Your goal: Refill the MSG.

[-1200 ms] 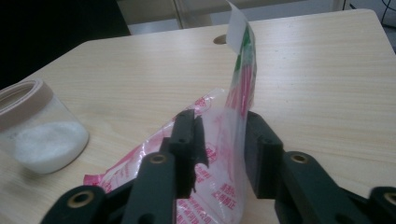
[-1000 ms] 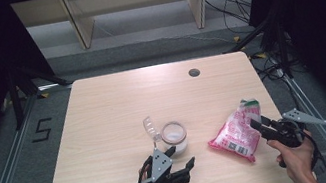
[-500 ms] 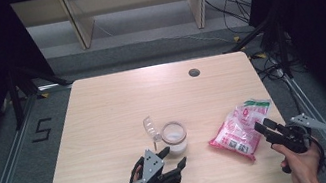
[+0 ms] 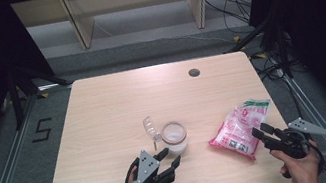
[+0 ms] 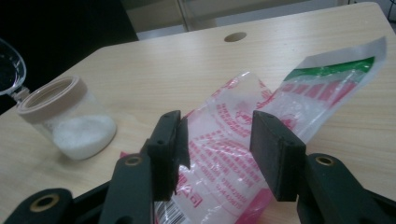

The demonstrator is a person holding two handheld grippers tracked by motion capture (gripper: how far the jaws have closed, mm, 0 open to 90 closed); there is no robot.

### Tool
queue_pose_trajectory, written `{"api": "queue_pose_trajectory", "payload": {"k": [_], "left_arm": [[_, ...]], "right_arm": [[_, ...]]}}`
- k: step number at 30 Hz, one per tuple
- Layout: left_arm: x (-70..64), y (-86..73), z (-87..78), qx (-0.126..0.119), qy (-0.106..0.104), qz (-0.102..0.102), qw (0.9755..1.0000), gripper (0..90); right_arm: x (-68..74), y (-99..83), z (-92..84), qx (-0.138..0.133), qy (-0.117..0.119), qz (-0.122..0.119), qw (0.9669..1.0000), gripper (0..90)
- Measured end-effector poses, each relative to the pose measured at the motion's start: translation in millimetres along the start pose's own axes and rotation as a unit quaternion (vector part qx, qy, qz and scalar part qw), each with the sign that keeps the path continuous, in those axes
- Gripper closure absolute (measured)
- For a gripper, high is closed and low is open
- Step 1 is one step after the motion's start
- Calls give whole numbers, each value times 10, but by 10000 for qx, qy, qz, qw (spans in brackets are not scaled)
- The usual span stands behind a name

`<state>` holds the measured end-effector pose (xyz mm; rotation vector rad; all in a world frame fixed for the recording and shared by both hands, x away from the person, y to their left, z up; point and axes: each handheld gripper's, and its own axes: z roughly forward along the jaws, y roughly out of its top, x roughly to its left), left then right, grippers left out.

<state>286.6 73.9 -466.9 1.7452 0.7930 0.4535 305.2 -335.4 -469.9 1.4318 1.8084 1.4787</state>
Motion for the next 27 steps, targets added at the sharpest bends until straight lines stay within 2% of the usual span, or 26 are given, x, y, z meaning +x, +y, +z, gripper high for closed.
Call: {"api": "queue_pose_trajectory", "payload": {"k": [1, 2, 3, 4, 5, 6, 7, 8, 9, 10, 13, 14, 16, 17, 18, 19, 20, 21, 23, 24, 25, 26, 27], "left_arm": [[7, 2, -24, -2, 38, 84, 10000, 611], [13, 6, -41, 37, 51, 127, 9999, 641], [13, 6, -41, 37, 51, 127, 9999, 666], [24, 1, -52, -18, 87, 145, 9999, 706], [24, 1, -52, -18, 87, 145, 9999, 731], [36, 6, -72, 9, 147, 234, 9996, 766], [47, 8, -84, 1, 160, 276, 9995, 766], [46, 6, -98, -31, 241, 206, 9995, 814], [60, 5, -105, -89, 269, 219, 9994, 831], [74, 14, -122, -41, 291, 309, 9991, 836], [105, 17, -143, -55, 414, 321, 9986, 860], [117, 18, -151, -71, 453, 322, 9984, 861], [137, 25, -174, -52, 485, 345, 9982, 879], [147, 32, -190, -23, 501, 352, 9981, 879], [160, 36, -198, -8, 518, 363, 9980, 892], [189, 40, -202, -27, 556, 320, 9979, 892], [189, 40, -202, -27, 556, 320, 9979, 894], [208, 45, -207, 28, 576, 360, 9977, 894], [243, 44, -208, -51, 631, 279, 9976, 894], [265, 52, -224, 1, 664, 353, 9972, 894], [273, 57, -237, -40, 714, 296, 9970, 894], [285, 63, -253, -38, 735, 316, 9968, 894], [312, 77, -280, -60, 809, 321, 9962, 894]], "right_arm": [[35, -3, -9, 82, -46, -80, 9999, 540], [52, -9, -13, 110, -44, -14, 9999, 540], [44, -7, -17, 118, -56, -135, 9998, 539], [55, -14, -17, 130, -20, -63, 9999, 538], [55, -14, -17, 130, -20, -63, 9999, 538], [43, -19, -28, 137, -60, -178, 9997, 537], [43, -19, -28, 137, -60, -178, 9997, 537], [50, -32, -25, 58, 122, -42, 9999, 537], [51, -38, -11, -21, 93, -83, 9999, 537], [65, -41, -9, -26, 64, -51, 10000, 537], [63, -42, -21, 56, 92, -155, 9998, 537], [96, -50, -15, 40, 69, -6, 10000, 537], [107, -52, -9, 59, 65, -173, 9998, 537], [107, -52, -9, 59, 65, -173, 9998, 537], [131, -51, -15, 107, 177, -57, 9998, 537], [154, -55, -19, 103, 158, 56, 9998, 537], [154, -55, -19, 103, 158, 56, 9998, 537], [139, -53, -17, 86, 153, -60, 9998, 537], [122, -54, -19, 114, 69, -206, 9997, 537], [122, -55, -22, 119, 60, -226, 9997, 537], [122, -55, -22, 119, 60, -226, 9997, 537], [116, -66, -8, 16, 133, -235, 9996, 536], [113, -68, -9, 30, 117, -262, 9996, 536]]}}
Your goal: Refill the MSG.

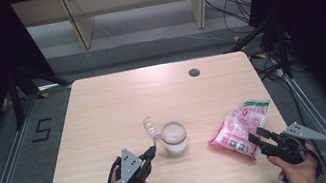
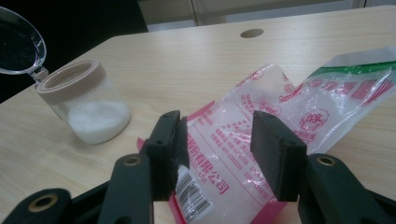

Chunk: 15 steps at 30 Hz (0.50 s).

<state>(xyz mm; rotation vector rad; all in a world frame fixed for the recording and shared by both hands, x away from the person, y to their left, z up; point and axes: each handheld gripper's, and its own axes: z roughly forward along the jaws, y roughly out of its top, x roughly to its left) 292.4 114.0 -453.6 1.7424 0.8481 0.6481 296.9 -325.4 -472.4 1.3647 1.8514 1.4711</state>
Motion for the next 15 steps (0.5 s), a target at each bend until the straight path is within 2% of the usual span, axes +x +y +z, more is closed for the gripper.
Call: {"api": "queue_pose_trajectory", "payload": {"k": [1, 3, 4, 5, 7, 9, 11, 15], "left_arm": [[0, 0, 0, 0, 0, 0, 10000, 894], [43, 8, -1, -31, 10, 47, 10000, 895], [55, 8, -3, 2, 54, 0, 10000, 895], [76, 8, 3, -2, 66, 0, 10000, 895], [130, 3, 7, 39, 174, -1, 9998, 895], [143, 0, 11, 23, 180, -45, 9998, 895], [171, -5, 21, -6, 196, -70, 9998, 895], [218, -6, 50, 1, 204, -130, 9997, 895]], "right_arm": [[0, 5, -18, 140, -34, -17, 9999, 536], [13, 4, -19, 165, -12, 58, 9998, 536], [13, 4, -19, 165, -12, 58, 9998, 536], [27, 3, -19, 117, 88, 96, 9998, 536], [23, 0, -20, 101, 38, 38, 9999, 536], [14, -3, -17, 79, -9, -47, 10000, 536], [27, -6, -9, 14, 55, 25, 10000, 536], [21, -10, -11, 50, 80, -24, 10000, 536]]}}
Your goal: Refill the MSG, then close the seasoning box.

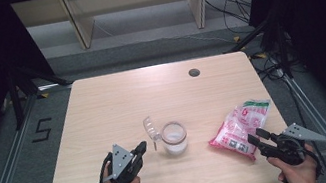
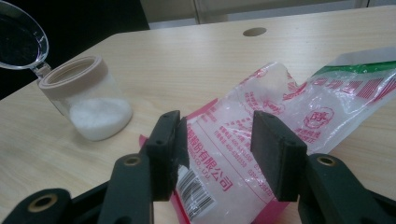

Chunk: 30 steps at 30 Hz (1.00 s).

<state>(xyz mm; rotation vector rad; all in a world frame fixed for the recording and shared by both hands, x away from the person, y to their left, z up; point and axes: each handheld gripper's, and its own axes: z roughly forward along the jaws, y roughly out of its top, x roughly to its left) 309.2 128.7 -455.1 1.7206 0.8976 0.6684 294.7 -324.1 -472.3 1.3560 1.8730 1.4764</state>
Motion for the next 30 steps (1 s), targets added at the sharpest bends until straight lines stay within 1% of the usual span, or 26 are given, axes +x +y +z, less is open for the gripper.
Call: {"api": "queue_pose_trajectory", "payload": {"k": [1, 2, 4, 5, 6, 7, 8, 10, 11, 13, 14, 15, 16, 17, 18, 19, 20, 21, 22, 23, 24, 25, 28, 30], "left_arm": [[8, 4, 14, -43, -10, -8, 10000, 895], [7, 14, 16, -19, 18, -10, 10000, 895], [23, 36, 41, -14, 8, 2, 10000, 895], [36, 42, 51, -4, -1, 52, 10000, 895], [36, 42, 51, -4, -1, 52, 10000, 895], [39, 45, 67, -12, 18, -32, 10000, 895], [44, 50, 70, 5, 21, -3, 10000, 895], [40, 52, 91, -10, 10, -17, 10000, 895], [44, 53, 101, 14, 3, 25, 10000, 895], [44, 52, 113, -2, 3, 33, 10000, 895], [48, 53, 116, 23, 5, 51, 10000, 895], [51, 52, 123, 29, 0, 39, 10000, 895], [52, 53, 128, 13, -5, 35, 10000, 895], [52, 55, 130, 2, 4, 42, 10000, 895], [56, 58, 128, -1, -5, 41, 10000, 895], [56, 58, 128, -1, -5, 41, 10000, 895], [60, 59, 126, -8, -12, 37, 10000, 895], [64, 58, 124, -28, -3, -10, 10000, 895], [64, 58, 124, -28, -3, -10, 10000, 895], [78, 59, 131, -68, -60, -21, 10000, 895], [78, 59, 131, -68, -60, -21, 10000, 895], [78, 66, 124, -29, -35, -16, 10000, 895], [75, 85, 127, -43, -54, 14, 10000, 895], [64, 92, 128, -57, -60, -4, 10000, 895]], "right_arm": [[-1, 0, -3, 22, -39, -4, 10000, 536], [11, 0, -16, 100, -46, 97, 9999, 536], [-3, 4, -4, 43, -33, -38, 10000, 536], [2, 3, -12, 89, -80, -22, 9999, 536], [3, -3, 2, -30, 0, -24, 10000, 536], [10, 0, -5, 47, -13, -21, 10000, 536], [16, 4, -13, 116, -44, -12, 9999, 536], [29, 9, -14, 111, 38, 91, 9999, 536], [47, 5, -19, 195, -67, 155, 9997, 536], [27, 3, -6, 111, -28, -34, 9999, 536], [28, 5, -4, 77, 46, -35, 10000, 537], [28, 5, -4, 77, 46, -35, 10000, 537], [60, 2, -20, 168, -47, 109, 9998, 536], [41, -4, -8, 114, 102, 39, 9999, 536], [36, 1, 4, 69, 18, -74, 9999, 537], [36, 1, 4, 69, 18, -74, 9999, 537], [29, 9, -6, 117, -58, -195, 9997, 536], [32, 10, -3, 114, -55, -200, 9997, 536], [47, 7, 6, 93, -30, -115, 9999, 537], [87, 5, -8, 178, -42, 123, 9998, 536], [91, 5, -5, 155, 33, 120, 9998, 536], [48, 9, 3, 82, -27, -221, 9997, 536], [40, 11, -2, 67, -9, -215, 9997, 536], [49, 10, -3, 27, 70, -105, 9999, 536]]}}
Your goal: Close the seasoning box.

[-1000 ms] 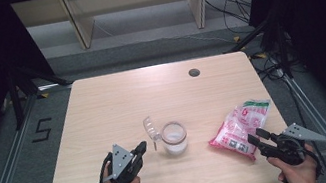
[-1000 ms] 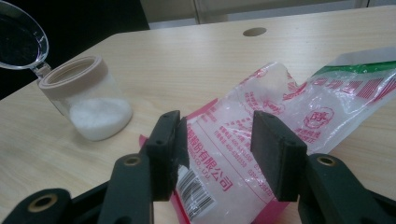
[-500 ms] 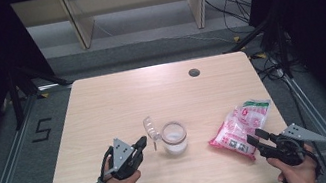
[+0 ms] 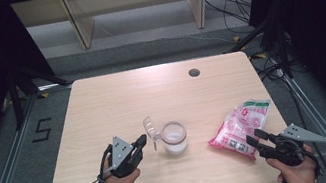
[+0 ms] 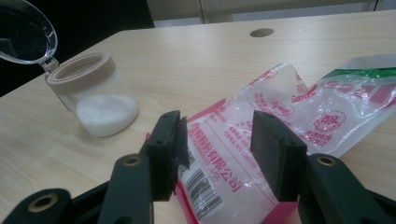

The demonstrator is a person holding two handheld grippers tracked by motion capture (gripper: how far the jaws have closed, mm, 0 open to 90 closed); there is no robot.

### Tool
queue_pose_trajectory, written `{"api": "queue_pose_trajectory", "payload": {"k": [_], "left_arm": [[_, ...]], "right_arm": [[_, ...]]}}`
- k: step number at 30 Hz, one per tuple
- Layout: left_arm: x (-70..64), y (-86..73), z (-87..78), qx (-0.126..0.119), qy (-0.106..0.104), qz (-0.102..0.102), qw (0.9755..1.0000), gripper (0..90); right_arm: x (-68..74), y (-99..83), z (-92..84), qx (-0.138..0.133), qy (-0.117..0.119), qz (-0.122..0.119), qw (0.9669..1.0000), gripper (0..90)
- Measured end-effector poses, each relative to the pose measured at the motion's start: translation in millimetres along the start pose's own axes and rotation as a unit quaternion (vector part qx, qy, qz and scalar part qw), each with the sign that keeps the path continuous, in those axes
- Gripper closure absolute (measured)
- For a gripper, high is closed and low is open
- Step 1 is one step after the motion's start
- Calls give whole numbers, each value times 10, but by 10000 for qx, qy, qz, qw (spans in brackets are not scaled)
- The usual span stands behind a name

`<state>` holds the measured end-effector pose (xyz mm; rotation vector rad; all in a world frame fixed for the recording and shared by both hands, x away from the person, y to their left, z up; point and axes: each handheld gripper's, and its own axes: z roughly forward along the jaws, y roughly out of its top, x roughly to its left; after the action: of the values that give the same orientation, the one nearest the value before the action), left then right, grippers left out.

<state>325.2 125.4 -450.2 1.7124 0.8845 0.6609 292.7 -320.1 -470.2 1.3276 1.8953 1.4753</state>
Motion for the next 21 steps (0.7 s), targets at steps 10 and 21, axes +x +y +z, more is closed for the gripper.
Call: {"api": "queue_pose_trajectory", "payload": {"k": [10, 21], "left_arm": [[-64, 40, 34, -4, -76, 88, 9999, 894], [-93, 101, 49, -80, -83, 139, 9998, 894]], "right_arm": [[40, -18, 20, 86, -109, 129, 9998, 468], [84, -28, 24, 46, -97, 178, 9998, 436]]}}
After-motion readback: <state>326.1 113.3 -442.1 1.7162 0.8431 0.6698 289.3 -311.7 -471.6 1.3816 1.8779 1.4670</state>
